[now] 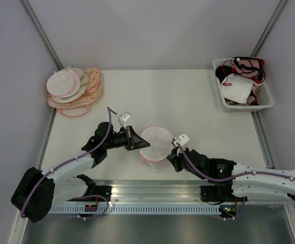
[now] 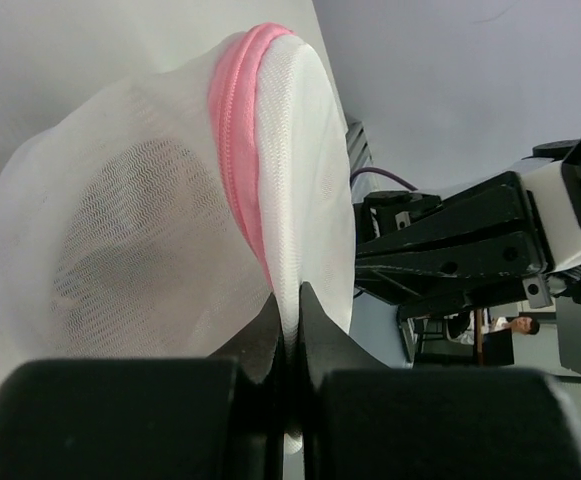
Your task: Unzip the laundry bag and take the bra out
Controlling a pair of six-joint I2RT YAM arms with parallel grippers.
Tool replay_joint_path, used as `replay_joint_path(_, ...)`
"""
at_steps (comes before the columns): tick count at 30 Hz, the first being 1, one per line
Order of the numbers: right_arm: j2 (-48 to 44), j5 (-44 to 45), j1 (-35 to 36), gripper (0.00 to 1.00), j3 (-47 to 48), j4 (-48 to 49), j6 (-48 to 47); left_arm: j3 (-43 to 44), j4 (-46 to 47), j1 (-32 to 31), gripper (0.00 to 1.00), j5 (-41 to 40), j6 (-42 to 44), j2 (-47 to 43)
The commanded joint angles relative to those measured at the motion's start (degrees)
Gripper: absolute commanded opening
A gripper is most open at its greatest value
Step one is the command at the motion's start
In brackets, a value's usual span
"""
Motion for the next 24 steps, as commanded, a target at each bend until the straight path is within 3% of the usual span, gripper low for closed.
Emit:
replay_joint_path(1, -1.65, 3.12, -0.02, 0.00, 1.60, -2.03, 0.48, 4.78, -2.53, 1.02, 0.02, 3.77, 5.57, 2.23)
replay_joint_path(4, -2.01, 3.12, 0.07, 0.00, 2.22, -3.53, 0.75, 9.52, -7.44, 1.81, 0.02, 2.10, 10.84, 6.01)
replay_joint_path(6, -1.57, 3.12, 0.07, 0.00, 2.74, -4.05, 0.92, 13.82, -9.83, 2.60, 0.12, -0.35, 12.79, 9.34)
replay_joint_path(7, -1.39, 3.21, -0.02, 0.00, 2.92, -4.14, 1.45, 15.06, -9.14, 2.95, 0.33, -0.89, 13.84, 10.58)
replay_joint_path(9, -0.34, 3.39, -0.02, 0.00, 3.10, -3.80, 2.15, 18.40, -9.31, 4.27, 0.57, -4.30, 13.77, 14.00)
replay_joint_path(10, 0.01, 3.39, 0.07, 0.00, 3.10, -3.62, 2.68, 19.36, -7.22, 4.62, 0.78, -5.02, 13.24, 15.15)
replay_joint_path(12, 1.33, 3.73, -0.02, 0.01, 3.18, -2.74, 3.56, 21.91, -8.16, 5.24, 0.97, -9.23, 12.36, 16.83)
replay_joint_path(18, 4.14, 2.42, -0.02, 0.00, 3.10, 1.82, 5.67, 22.81, -19.84, 5.33, 1.00, -18.55, 8.94, 13.86)
replay_joint_path(24, 7.57, -2.14, -0.02, 0.00, 2.39, 11.93, 5.85, 8.41, -21.88, 3.57, 1.00, -19.17, -1.07, -6.25)
